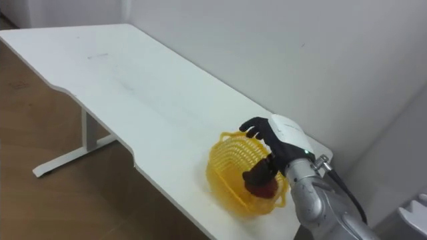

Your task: Retrieve from the upper fridge

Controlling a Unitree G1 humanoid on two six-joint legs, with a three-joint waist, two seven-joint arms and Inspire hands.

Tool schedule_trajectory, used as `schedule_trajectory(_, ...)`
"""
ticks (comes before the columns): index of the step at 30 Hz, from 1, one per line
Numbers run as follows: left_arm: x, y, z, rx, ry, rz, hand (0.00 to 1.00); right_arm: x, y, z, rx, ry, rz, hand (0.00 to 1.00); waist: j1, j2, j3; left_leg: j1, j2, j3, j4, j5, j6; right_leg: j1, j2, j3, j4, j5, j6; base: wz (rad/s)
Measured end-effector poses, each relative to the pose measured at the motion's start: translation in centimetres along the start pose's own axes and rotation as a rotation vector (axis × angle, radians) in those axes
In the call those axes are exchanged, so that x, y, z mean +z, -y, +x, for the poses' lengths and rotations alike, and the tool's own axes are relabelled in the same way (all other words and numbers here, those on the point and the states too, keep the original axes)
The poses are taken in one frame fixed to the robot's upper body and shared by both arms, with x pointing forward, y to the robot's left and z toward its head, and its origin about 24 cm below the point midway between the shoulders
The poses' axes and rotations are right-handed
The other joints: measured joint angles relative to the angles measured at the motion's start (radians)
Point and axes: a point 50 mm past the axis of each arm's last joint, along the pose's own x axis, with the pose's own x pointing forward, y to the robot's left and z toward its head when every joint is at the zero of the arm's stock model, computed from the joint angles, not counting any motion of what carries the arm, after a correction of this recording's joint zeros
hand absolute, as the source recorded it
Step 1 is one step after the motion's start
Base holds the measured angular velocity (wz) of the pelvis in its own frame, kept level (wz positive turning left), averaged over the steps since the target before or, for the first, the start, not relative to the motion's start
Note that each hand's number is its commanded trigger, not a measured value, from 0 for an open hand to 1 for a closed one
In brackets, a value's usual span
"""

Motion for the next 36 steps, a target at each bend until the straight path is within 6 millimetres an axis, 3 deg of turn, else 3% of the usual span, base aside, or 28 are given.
schedule_trajectory(12,-0.1,0.3,0.0,-0.008,-0.009,0.017,0.0,0.6,-0.8,0.1,0.016,0.008,0.025,0.0,-0.001,0.003,0.0028,-0.01,-0.001,-0.004,0.005,0.0,0.0,-0.003,0.0,-0.004,-0.001,0.002,-0.003,0.0)
schedule_trajectory(29,-0.1,0.3,0.0,-0.005,-0.01,0.02,0.0,0.5,-1.1,0.1,0.028,-0.003,0.048,0.0,-0.002,0.0,-0.0002,0.0,0.001,0.005,0.003,0.001,-0.001,0.002,0.001,0.0,-0.002,0.002,-0.004,0.0)
schedule_trajectory(34,-0.3,0.5,-0.1,-0.013,-0.012,0.017,0.0,1.2,-0.6,0.2,0.007,0.021,0.081,0.0,-0.03,0.01,0.0023,0.007,0.0,0.005,0.003,0.0,-0.001,0.011,0.001,0.003,-0.004,0.002,-0.003,-0.01)
schedule_trajectory(36,-0.4,0.8,-0.1,-0.019,-0.016,0.008,0.0,2.5,0.1,0.3,-0.019,0.077,0.1,0.0,-0.048,0.018,-0.0027,0.007,0.0,0.011,0.004,0.0,0.0,0.01,0.001,0.01,-0.004,0.002,-0.004,-0.1)
